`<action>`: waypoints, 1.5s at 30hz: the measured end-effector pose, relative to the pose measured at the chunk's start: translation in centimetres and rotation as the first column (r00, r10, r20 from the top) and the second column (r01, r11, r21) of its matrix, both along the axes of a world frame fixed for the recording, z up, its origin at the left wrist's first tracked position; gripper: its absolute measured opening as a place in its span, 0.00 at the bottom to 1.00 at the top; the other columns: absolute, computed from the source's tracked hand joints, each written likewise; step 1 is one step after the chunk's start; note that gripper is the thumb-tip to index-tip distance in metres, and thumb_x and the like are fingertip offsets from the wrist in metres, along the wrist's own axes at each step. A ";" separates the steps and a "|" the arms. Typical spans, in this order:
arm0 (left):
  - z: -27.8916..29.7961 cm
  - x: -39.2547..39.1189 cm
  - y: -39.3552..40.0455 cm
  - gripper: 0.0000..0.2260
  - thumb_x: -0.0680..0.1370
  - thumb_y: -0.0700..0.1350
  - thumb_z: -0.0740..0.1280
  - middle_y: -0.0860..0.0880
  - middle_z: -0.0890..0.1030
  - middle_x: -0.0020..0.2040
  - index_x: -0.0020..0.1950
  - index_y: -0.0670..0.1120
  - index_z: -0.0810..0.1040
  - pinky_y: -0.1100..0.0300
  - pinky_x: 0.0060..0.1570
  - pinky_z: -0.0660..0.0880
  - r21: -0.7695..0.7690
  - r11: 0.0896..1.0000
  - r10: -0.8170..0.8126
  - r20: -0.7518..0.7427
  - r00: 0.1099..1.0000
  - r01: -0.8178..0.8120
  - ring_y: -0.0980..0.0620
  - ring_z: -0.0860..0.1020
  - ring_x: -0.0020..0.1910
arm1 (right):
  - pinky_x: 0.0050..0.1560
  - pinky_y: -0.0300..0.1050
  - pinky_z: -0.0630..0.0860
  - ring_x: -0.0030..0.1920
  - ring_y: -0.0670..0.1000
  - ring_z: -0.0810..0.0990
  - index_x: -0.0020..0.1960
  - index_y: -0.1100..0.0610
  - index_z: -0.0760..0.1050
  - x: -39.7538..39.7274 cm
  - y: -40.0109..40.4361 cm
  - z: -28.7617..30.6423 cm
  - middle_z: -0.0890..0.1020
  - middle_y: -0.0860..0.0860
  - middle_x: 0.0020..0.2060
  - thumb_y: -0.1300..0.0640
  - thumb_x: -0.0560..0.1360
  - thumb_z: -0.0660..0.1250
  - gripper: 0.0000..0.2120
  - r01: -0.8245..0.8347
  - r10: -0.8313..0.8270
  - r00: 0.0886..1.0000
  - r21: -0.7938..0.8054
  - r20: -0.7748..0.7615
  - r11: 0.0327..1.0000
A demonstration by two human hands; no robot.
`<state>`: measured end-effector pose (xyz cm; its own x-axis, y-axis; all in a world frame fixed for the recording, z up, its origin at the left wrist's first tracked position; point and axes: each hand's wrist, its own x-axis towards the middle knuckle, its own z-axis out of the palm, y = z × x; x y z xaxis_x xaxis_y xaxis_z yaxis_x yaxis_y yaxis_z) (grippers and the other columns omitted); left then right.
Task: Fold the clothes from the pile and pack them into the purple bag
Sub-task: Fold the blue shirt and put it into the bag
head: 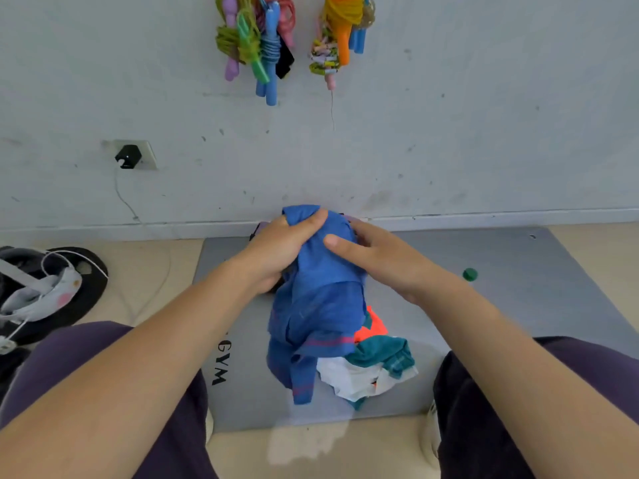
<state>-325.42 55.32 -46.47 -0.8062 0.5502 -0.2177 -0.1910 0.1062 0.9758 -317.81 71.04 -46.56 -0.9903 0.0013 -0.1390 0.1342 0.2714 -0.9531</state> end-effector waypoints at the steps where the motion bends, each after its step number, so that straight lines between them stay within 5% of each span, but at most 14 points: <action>1: 0.1 0.0 -0.1 0.11 0.81 0.52 0.65 0.46 0.85 0.52 0.55 0.47 0.83 0.48 0.56 0.79 0.034 0.999 0.026 0.018 0.999 -0.027 0.47 0.83 0.54 | 0.55 0.48 0.79 0.53 0.47 0.83 0.59 0.51 0.78 0.0 0.1 -0.2 0.85 0.47 0.52 0.37 0.71 0.69 0.23 0.012 -0.012 1.000 0.003 0.005 1.000; 5: 1.2 0.1 -0.5 0.13 0.79 0.42 0.68 0.42 0.83 0.57 0.62 0.40 0.78 0.47 0.59 0.78 0.172 0.981 0.087 0.005 0.996 -0.087 0.45 0.82 0.57 | 0.48 0.42 0.77 0.41 0.41 0.82 0.50 0.50 0.80 0.1 0.9 0.0 0.84 0.42 0.41 0.36 0.76 0.63 0.18 0.168 -0.169 0.986 -0.021 -0.015 0.986; 8: 2.2 0.2 -1.4 0.21 0.72 0.40 0.74 0.40 0.82 0.59 0.64 0.39 0.76 0.46 0.59 0.77 0.229 0.973 0.049 -0.032 0.998 -0.040 0.42 0.80 0.60 | 0.61 0.51 0.76 0.52 0.50 0.83 0.60 0.53 0.77 0.1 1.2 0.2 0.84 0.51 0.53 0.28 0.73 0.54 0.33 0.270 -0.251 0.946 -0.074 0.204 0.960; 13: 2.0 0.8 -1.9 0.23 0.71 0.39 0.69 0.42 0.81 0.61 0.66 0.41 0.74 0.51 0.58 0.78 0.277 0.954 -0.114 -0.013 0.993 0.113 0.45 0.79 0.61 | 0.52 0.48 0.78 0.55 0.54 0.83 0.62 0.60 0.77 0.2 0.6 0.1 0.84 0.56 0.54 0.23 0.71 0.48 0.45 0.285 -0.126 0.896 -0.334 0.425 0.899; 19: 1.1 1.1 -1.9 0.14 0.75 0.38 0.67 0.45 0.82 0.60 0.59 0.45 0.81 0.56 0.54 0.78 0.421 0.878 -0.267 0.037 0.963 0.227 0.48 0.80 0.61 | 0.52 0.49 0.79 0.59 0.53 0.81 0.68 0.52 0.75 0.3 -0.5 -1.1 0.82 0.53 0.60 0.31 0.74 0.58 0.32 0.207 0.078 0.916 -0.627 0.395 0.751; 25: -1.2 0.4 -1.8 0.17 0.71 0.43 0.77 0.49 0.85 0.55 0.59 0.47 0.80 0.45 0.61 0.77 -0.076 0.997 0.005 -0.023 1.000 -0.006 0.47 0.82 0.57 | 0.38 0.41 0.80 0.45 0.53 0.84 0.53 0.60 0.77 -0.7 1.1 -0.1 0.84 0.55 0.45 0.54 0.80 0.64 0.10 0.417 -0.326 0.905 -0.728 0.275 0.544; 27: -1.2 0.4 -2.2 0.14 0.74 0.48 0.75 0.52 0.85 0.53 0.58 0.50 0.80 0.49 0.57 0.79 -0.276 0.945 -0.183 -0.003 0.983 0.175 0.51 0.83 0.55 | 0.43 0.45 0.80 0.48 0.56 0.80 0.54 0.61 0.74 -0.7 1.6 0.2 0.80 0.59 0.47 0.57 0.80 0.64 0.08 0.415 -0.368 0.901 -0.703 0.231 0.577; 29: -0.5 0.9 -2.7 0.16 0.74 0.60 0.71 0.52 0.86 0.49 0.53 0.49 0.83 0.56 0.45 0.82 -0.542 0.724 -0.463 0.078 0.883 0.427 0.53 0.84 0.50 | 0.42 0.45 0.80 0.43 0.55 0.81 0.49 0.60 0.75 -0.4 1.6 0.7 0.80 0.58 0.44 0.59 0.79 0.65 0.04 0.365 -0.356 0.921 -0.664 0.156 0.653; 31: 0.0 1.0 -3.1 0.24 0.72 0.67 0.67 0.50 0.87 0.43 0.46 0.47 0.85 0.61 0.37 0.79 -0.695 0.551 -0.570 0.090 0.816 0.462 0.52 0.85 0.44 | 0.37 0.42 0.80 0.37 0.51 0.82 0.46 0.59 0.76 0.2 1.4 1.3 0.82 0.55 0.38 0.61 0.78 0.66 0.03 0.244 -0.250 0.966 -0.574 0.070 0.781; 33: 0.6 1.0 -3.3 0.23 0.69 0.68 0.70 0.50 0.86 0.42 0.45 0.48 0.84 0.59 0.38 0.80 -0.676 0.681 -0.473 -0.110 0.874 0.283 0.50 0.85 0.43 | 0.42 0.44 0.80 0.41 0.52 0.83 0.51 0.62 0.78 0.9 1.2 1.7 0.84 0.58 0.42 0.62 0.77 0.67 0.04 0.063 -0.054 0.998 -0.406 0.034 0.911; 36: 1.6 0.9 -3.5 0.27 0.61 0.61 0.77 0.55 0.82 0.57 0.58 0.57 0.78 0.61 0.53 0.79 -0.278 0.943 -0.276 -0.343 0.898 0.183 0.57 0.80 0.57 | 0.50 0.56 0.71 0.48 0.59 0.77 0.55 0.64 0.78 1.5 0.6 2.1 0.79 0.70 0.51 0.55 0.75 0.72 0.14 -0.193 0.200 0.979 -0.132 0.049 0.972; 38: 1.8 1.0 -3.5 0.26 0.63 0.54 0.78 0.56 0.80 0.61 0.60 0.56 0.78 0.62 0.60 0.75 -0.140 0.927 -0.374 -0.337 0.864 0.347 0.58 0.77 0.63 | 0.49 0.56 0.66 0.48 0.59 0.73 0.55 0.63 0.79 1.8 0.1 2.4 0.78 0.71 0.50 0.52 0.73 0.72 0.17 -0.270 0.273 0.960 -0.063 0.059 0.961; 41: 1.7 1.1 -3.7 0.15 0.66 0.55 0.77 0.51 0.83 0.48 0.48 0.51 0.81 0.60 0.53 0.75 -0.205 0.893 -0.448 -0.308 0.839 0.402 0.54 0.80 0.49 | 0.51 0.56 0.66 0.48 0.58 0.73 0.53 0.58 0.82 2.1 -0.1 3.1 0.77 0.72 0.52 0.49 0.72 0.72 0.15 -0.273 0.274 0.959 -0.028 0.068 0.962; 45: 1.9 1.1 -4.1 0.18 0.68 0.59 0.74 0.46 0.79 0.39 0.44 0.45 0.82 0.51 0.45 0.68 -0.243 0.897 -0.431 -0.298 0.852 0.369 0.50 0.74 0.40 | 0.47 0.56 0.69 0.43 0.57 0.77 0.46 0.51 0.84 2.0 0.2 3.5 0.83 0.58 0.42 0.47 0.68 0.75 0.10 -0.142 0.143 0.989 -0.015 0.041 0.990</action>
